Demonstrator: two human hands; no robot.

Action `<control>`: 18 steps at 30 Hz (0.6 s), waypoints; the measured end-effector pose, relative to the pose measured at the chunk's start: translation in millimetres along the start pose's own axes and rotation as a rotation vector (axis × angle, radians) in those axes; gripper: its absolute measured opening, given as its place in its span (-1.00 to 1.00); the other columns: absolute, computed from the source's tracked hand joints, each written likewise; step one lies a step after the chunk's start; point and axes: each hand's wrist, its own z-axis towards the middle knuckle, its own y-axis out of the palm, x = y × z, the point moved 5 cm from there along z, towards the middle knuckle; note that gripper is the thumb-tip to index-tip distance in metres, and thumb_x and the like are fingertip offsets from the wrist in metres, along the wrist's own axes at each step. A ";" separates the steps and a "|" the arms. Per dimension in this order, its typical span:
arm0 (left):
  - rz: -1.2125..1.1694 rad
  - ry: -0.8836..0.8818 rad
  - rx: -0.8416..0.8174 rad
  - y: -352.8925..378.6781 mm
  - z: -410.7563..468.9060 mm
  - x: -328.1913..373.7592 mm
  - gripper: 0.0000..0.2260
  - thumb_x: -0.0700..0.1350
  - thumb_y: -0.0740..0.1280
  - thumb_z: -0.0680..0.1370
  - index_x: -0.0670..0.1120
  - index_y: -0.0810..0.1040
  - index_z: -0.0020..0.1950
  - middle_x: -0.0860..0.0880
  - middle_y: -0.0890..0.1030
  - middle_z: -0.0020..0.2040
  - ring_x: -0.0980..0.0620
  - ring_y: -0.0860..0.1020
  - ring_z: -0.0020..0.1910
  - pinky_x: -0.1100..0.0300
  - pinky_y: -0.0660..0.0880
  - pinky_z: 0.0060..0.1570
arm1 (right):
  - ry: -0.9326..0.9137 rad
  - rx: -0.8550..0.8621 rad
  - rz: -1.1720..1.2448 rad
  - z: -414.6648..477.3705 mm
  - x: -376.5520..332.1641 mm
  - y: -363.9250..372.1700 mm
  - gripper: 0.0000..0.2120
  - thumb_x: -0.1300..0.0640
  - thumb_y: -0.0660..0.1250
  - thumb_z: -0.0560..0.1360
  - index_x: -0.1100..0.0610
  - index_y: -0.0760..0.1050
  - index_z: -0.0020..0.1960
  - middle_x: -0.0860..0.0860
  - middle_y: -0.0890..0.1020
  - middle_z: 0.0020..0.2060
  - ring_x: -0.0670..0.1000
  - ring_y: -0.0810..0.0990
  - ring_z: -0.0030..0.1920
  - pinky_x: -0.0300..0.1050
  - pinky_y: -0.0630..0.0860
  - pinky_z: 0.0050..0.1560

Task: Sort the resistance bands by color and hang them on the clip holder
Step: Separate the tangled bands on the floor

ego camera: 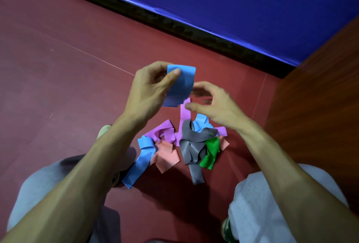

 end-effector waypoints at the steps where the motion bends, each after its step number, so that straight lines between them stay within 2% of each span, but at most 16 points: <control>1: 0.025 0.000 -0.013 1.2 -0.3 -0.8 -0.91 -0.06 0.34 0.54 -0.05 0.61 -0.07 -0.21 0.60 -0.18 0.17 0.49 -0.28 0.13 0.50 -0.32 | -0.031 0.039 0.027 0.0 -5.4 -3.9 -0.63 0.09 0.51 0.39 -0.06 0.48 0.13 -0.23 0.59 -0.01 -0.32 0.54 0.02 -0.40 0.44 0.06; 2: 0.035 -0.003 -0.022 2.0 -0.5 -1.5 -0.92 -0.09 0.35 0.55 -0.07 0.61 -0.06 -0.18 0.59 -0.20 0.22 0.48 -0.32 0.23 0.47 -0.37 | -0.061 0.086 0.052 0.0 -10.4 -7.5 -0.64 0.07 0.50 0.39 -0.06 0.48 0.13 -0.23 0.59 -0.02 -0.30 0.55 0.01 -0.39 0.46 0.04; 3: 0.052 0.001 -0.025 2.4 -0.5 -2.0 -0.92 -0.10 0.35 0.55 -0.07 0.61 -0.06 -0.12 0.58 -0.22 0.23 0.47 -0.34 0.25 0.45 -0.38 | -0.087 0.134 0.082 -0.1 -14.7 -10.6 -0.66 0.04 0.48 0.39 -0.07 0.49 0.12 -0.22 0.59 -0.04 -0.25 0.56 0.00 -0.35 0.47 0.02; 4: 0.078 0.009 -0.026 2.5 -0.1 -3.3 -0.91 -0.08 0.35 0.55 -0.07 0.61 -0.07 -0.09 0.59 -0.23 0.20 0.46 -0.32 0.16 0.45 -0.35 | -0.114 0.173 0.117 -0.5 -19.8 -12.3 -0.68 0.03 0.45 0.38 -0.08 0.49 0.10 -0.20 0.59 -0.06 -0.24 0.57 -0.02 -0.33 0.48 -0.01; 6: 0.116 0.012 -0.033 3.5 0.4 -6.7 -0.87 -0.05 0.36 0.53 -0.10 0.62 -0.07 -0.15 0.61 -0.22 0.12 0.45 -0.28 -0.01 0.46 -0.25 | -0.168 0.224 0.147 -1.4 -28.8 -12.5 -0.73 0.07 0.41 0.40 -0.03 0.51 0.09 -0.18 0.59 -0.10 -0.26 0.55 -0.09 -0.35 0.46 -0.05; 8: 0.132 0.014 -0.056 6.6 -0.4 -8.9 -0.87 -0.07 0.38 0.53 -0.12 0.63 -0.06 -0.23 0.63 -0.17 0.10 0.46 -0.26 -0.03 0.47 -0.21 | -0.211 0.259 0.116 -1.8 -35.7 -12.2 -0.80 0.10 0.40 0.42 -0.01 0.55 0.05 -0.19 0.61 -0.12 -0.26 0.55 -0.15 -0.36 0.45 -0.08; 11: 0.108 0.029 -0.094 12.2 -3.8 -6.5 -0.96 -0.12 0.40 0.53 -0.04 0.63 -0.06 -0.12 0.66 -0.17 0.16 0.51 -0.25 0.10 0.50 -0.19 | -0.244 0.310 0.054 -2.0 -38.9 -15.9 -0.90 0.15 0.42 0.44 0.01 0.61 -0.06 -0.18 0.65 -0.19 -0.19 0.56 -0.22 -0.32 0.46 -0.16; 13: 0.094 0.026 -0.104 14.2 -5.4 -6.5 -0.96 -0.13 0.40 0.52 -0.01 0.62 -0.06 0.00 0.65 -0.22 0.21 0.52 -0.27 0.20 0.51 -0.19 | -0.235 0.335 0.035 -2.5 -37.6 -18.7 -0.90 0.16 0.43 0.43 -0.01 0.63 -0.10 -0.15 0.66 -0.23 -0.12 0.56 -0.25 -0.25 0.48 -0.19; 15: 0.106 0.032 -0.103 15.6 -6.1 -6.0 -0.96 -0.13 0.39 0.53 0.00 0.61 -0.06 0.05 0.63 -0.23 0.22 0.51 -0.28 0.21 0.50 -0.20 | -0.233 0.364 0.018 -4.5 -37.9 -20.9 -0.87 0.16 0.43 0.41 -0.07 0.62 -0.13 -0.16 0.66 -0.25 -0.06 0.58 -0.26 -0.20 0.49 -0.20; 18: 0.133 0.086 -0.107 19.2 -11.6 1.1 -0.97 -0.14 0.37 0.54 -0.01 0.59 -0.07 0.06 0.57 -0.28 0.23 0.44 -0.32 0.25 0.44 -0.27 | -0.234 0.407 0.003 -11.4 -40.6 -23.9 -0.85 0.17 0.43 0.40 -0.09 0.61 -0.18 -0.20 0.64 -0.29 -0.11 0.56 -0.28 -0.26 0.47 -0.22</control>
